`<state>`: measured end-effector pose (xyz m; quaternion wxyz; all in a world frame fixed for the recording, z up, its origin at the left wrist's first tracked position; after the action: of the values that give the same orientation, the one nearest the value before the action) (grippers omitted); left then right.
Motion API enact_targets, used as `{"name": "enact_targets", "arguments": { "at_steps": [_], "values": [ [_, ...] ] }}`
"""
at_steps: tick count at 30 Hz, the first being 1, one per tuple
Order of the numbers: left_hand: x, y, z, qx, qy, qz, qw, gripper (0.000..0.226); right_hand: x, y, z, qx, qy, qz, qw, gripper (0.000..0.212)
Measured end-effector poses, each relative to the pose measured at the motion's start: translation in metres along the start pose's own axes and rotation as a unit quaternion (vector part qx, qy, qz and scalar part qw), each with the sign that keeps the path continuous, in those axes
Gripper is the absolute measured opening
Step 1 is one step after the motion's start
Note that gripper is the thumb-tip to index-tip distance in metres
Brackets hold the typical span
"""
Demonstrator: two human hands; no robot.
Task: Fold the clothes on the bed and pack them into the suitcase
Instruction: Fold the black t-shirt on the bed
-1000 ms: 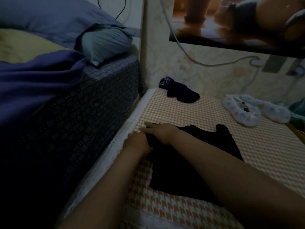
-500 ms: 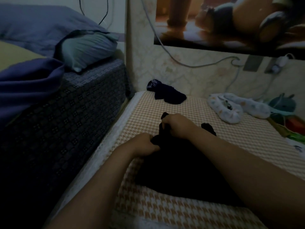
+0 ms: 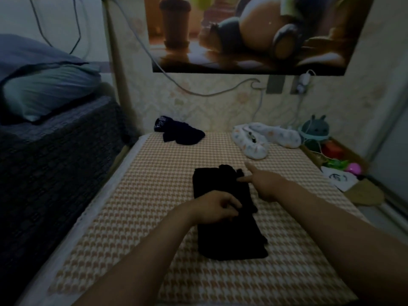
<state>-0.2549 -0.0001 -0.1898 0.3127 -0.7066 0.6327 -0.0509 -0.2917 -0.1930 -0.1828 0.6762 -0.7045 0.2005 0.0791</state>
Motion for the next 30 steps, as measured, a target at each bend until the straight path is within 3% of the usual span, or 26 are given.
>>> {"name": "enact_targets", "arguments": {
  "at_steps": [1, 3, 6, 9, 11, 13, 17, 19, 24, 27, 30],
  "values": [
    [0.004, 0.000, 0.007, 0.086, 0.006, -0.044, 0.995, 0.026, -0.004, 0.008, 0.001, 0.007, 0.016, 0.021, 1.000, 0.064],
    [0.009, 0.002, 0.017, 0.240, 0.012, -0.113, 0.964, 0.037, -0.010, 0.018, 0.008, 0.038, 0.012, -0.017, 0.999, 0.049],
    [0.015, 0.014, 0.038, 0.382, -0.086, -0.097, 0.915, 0.074, -0.010, 0.030, 0.020, 0.146, 0.021, -0.079, 0.986, 0.036],
    [0.017, 0.026, 0.054, 0.356, -0.155, -0.013, 0.921, 0.082, -0.010, 0.046, 0.033, 0.185, 0.075, -0.024, 0.980, 0.053],
    [0.015, 0.029, 0.056, 0.353, -0.155, -0.006, 0.923, 0.084, -0.017, 0.057, 0.045, 0.191, 0.095, 0.029, 0.977, 0.068],
    [0.013, 0.030, 0.056, 0.353, -0.151, -0.012, 0.923, 0.085, -0.025, 0.063, 0.053, 0.205, 0.086, 0.033, 0.974, 0.071],
    [0.009, 0.033, 0.051, 0.348, -0.130, -0.033, 0.928, 0.089, -0.044, 0.048, 0.054, 0.131, 0.076, -0.085, 0.985, 0.039],
    [0.009, 0.038, 0.051, 0.350, -0.127, -0.027, 0.928, 0.092, -0.048, 0.045, 0.054, 0.106, 0.074, -0.089, 0.988, 0.028],
    [0.011, 0.042, 0.043, 0.361, -0.129, 0.024, 0.923, 0.083, -0.048, 0.059, 0.038, 0.280, 0.129, -0.088, 0.947, 0.023],
    [0.020, 0.021, 0.034, 0.289, -0.071, -0.061, 0.953, 0.053, -0.036, 0.059, 0.018, 0.377, 0.182, -0.116, 0.901, 0.019],
    [0.040, -0.003, 0.032, 0.314, 0.021, -0.178, 0.932, 0.027, -0.016, 0.057, 0.006, 0.411, 0.192, -0.111, 0.884, 0.032]
  ]
}}
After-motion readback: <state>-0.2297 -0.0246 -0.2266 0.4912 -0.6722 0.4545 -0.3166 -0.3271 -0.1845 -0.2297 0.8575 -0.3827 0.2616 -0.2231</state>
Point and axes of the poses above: each hand's wrist, its own x-axis towards the middle knuckle, its own y-axis out of the palm, z = x × y, the point moved 3 cm from there along x, towards the middle knuckle, and after that the axes turned 13 degrees about z, right-handed, at the moved point
